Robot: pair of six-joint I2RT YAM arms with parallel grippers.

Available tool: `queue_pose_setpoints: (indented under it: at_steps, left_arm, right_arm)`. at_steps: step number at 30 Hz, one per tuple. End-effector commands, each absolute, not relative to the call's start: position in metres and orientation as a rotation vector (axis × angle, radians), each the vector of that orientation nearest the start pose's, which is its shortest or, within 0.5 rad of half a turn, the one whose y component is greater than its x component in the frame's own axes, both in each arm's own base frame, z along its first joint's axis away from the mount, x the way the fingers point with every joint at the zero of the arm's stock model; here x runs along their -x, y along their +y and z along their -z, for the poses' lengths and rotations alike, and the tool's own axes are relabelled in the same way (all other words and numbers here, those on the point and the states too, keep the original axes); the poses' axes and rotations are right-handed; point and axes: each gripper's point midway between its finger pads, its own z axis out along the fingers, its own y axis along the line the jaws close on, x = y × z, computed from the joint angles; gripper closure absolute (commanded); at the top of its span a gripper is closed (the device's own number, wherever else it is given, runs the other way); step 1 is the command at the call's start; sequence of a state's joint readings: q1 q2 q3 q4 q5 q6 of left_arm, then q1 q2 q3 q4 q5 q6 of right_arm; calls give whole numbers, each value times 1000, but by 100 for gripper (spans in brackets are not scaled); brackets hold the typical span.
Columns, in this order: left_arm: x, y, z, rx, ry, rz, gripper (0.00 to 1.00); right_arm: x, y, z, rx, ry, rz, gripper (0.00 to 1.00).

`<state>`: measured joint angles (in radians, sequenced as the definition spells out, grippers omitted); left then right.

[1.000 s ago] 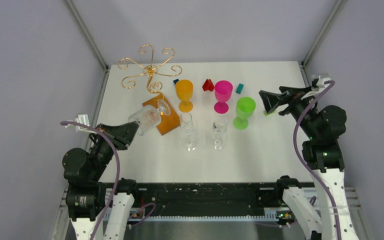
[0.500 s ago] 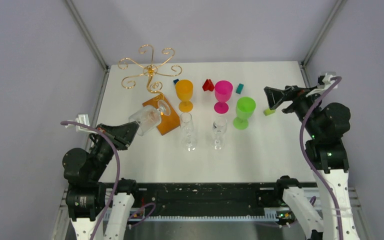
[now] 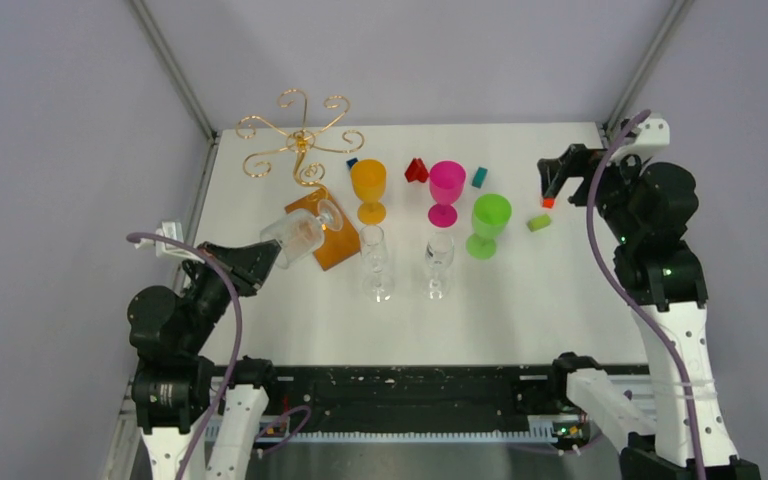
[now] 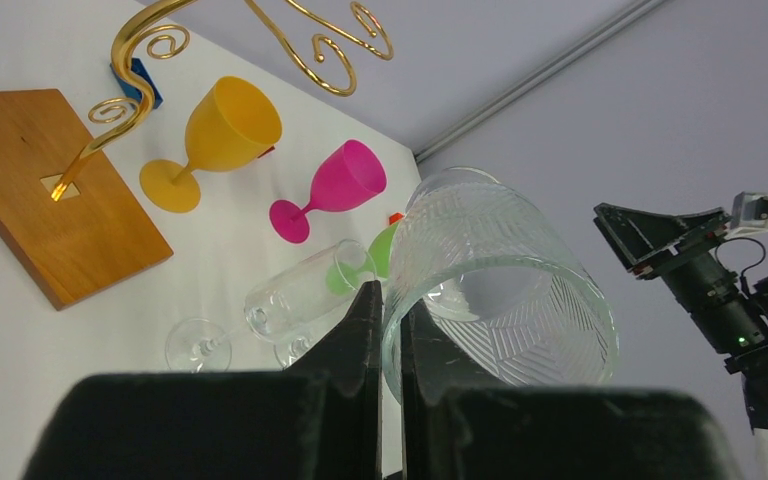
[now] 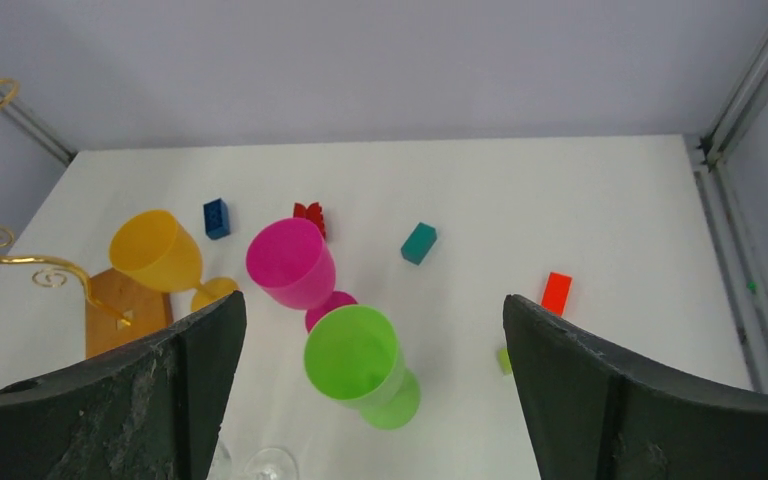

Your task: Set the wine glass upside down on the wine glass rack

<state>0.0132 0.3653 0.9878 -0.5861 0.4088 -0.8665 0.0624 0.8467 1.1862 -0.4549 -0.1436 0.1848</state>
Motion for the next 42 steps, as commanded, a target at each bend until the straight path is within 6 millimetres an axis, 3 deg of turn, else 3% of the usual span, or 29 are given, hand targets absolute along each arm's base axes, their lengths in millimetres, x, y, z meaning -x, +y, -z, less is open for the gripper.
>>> queue_pose_setpoints:
  at_steps: [1, 6, 9, 13, 18, 26, 33, 38, 42]
  left_arm:
    - [-155, -99, -418, 284, 1470, 991, 100]
    - [-157, -99, -419, 288, 1471, 995, 100]
    - [-158, -99, -419, 287, 1477, 995, 100]
    - [-157, -98, -419, 289, 1485, 981, 100]
    - [-157, -97, -418, 292, 1495, 965, 100]
    - [-158, -97, -416, 294, 1502, 968, 100]
    - [-155, -100, -419, 278, 1494, 989, 100]
    - [-148, -101, -427, 252, 1459, 990, 100]
    - [-144, -102, -431, 235, 1447, 996, 100]
  right_arm:
    - [-302, 45, -412, 29, 1645, -156, 1]
    - [-314, 71, -404, 129, 1692, 76, 1]
    - [-314, 84, -403, 213, 1674, 361, 1]
    - [-299, 96, -418, 185, 1537, 638, 1]
    - [-293, 104, -423, 174, 1503, 677, 1]
    - [-289, 99, -419, 178, 1513, 700, 1]
    - [-284, 96, -424, 112, 1497, 592, 1]
    - [-275, 121, -420, 75, 1544, 164, 1]
    - [-252, 157, -433, 116, 1521, -262, 1]
